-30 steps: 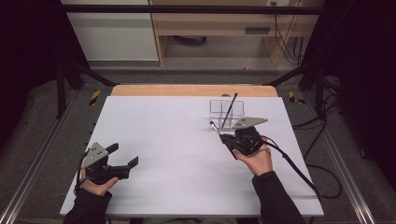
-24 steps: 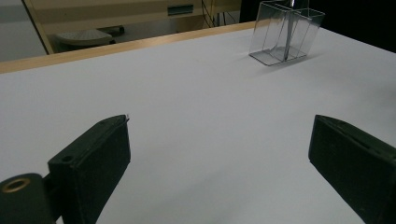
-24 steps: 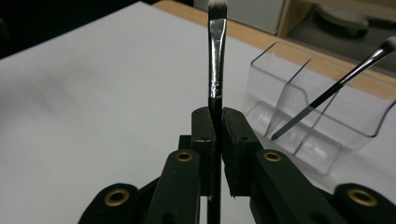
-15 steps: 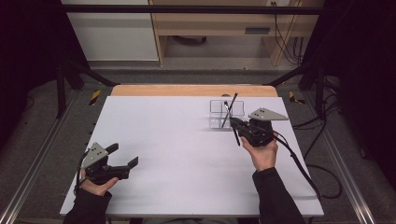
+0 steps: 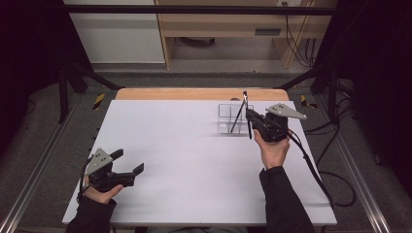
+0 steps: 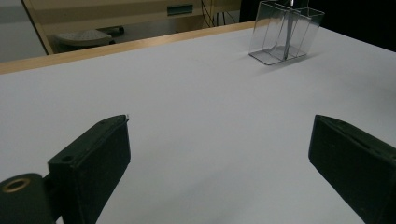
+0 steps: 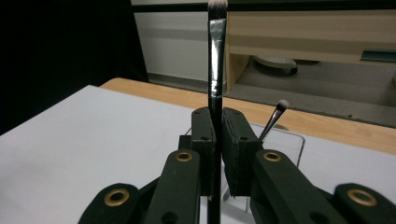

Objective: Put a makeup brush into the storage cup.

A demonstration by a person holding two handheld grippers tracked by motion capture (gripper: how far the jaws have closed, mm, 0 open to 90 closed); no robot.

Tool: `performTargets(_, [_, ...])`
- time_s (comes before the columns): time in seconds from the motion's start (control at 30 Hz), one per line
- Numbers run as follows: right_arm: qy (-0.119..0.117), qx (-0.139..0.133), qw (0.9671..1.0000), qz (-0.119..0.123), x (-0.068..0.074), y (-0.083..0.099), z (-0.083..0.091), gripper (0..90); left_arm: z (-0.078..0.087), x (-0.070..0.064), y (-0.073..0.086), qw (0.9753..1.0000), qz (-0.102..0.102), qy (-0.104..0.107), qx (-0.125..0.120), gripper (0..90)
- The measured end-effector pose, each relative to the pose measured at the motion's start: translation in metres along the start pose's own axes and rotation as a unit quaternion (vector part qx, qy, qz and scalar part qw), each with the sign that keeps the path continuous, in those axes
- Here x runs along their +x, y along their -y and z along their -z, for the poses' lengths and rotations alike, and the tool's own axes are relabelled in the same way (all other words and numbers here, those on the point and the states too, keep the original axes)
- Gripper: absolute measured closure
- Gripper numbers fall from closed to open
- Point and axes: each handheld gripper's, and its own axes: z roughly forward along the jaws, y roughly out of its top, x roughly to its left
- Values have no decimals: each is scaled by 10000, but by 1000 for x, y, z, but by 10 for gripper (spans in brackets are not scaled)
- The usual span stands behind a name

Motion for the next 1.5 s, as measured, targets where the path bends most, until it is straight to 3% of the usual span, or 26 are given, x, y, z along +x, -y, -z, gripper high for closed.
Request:
performTargets(0.37, [174,-197,9995,-164,-11,-16,-17,840,1,1,0,10000,-4,-3,-21,51])
performTargets(0.53, [109,-293,9993,-226,-14,-20,-29,839,1,1,-1,10000,-9,-9,-26,51])
performTargets(0.93, [54,-397,9986,-334,-20,-21,-57,839,2,1,-1,10000,-2,-13,-74,50])
performTargets(1.5, [235,-466,9974,-497,-31,-20,-87,839,5,1,-4,9999,1,26,-147,49])
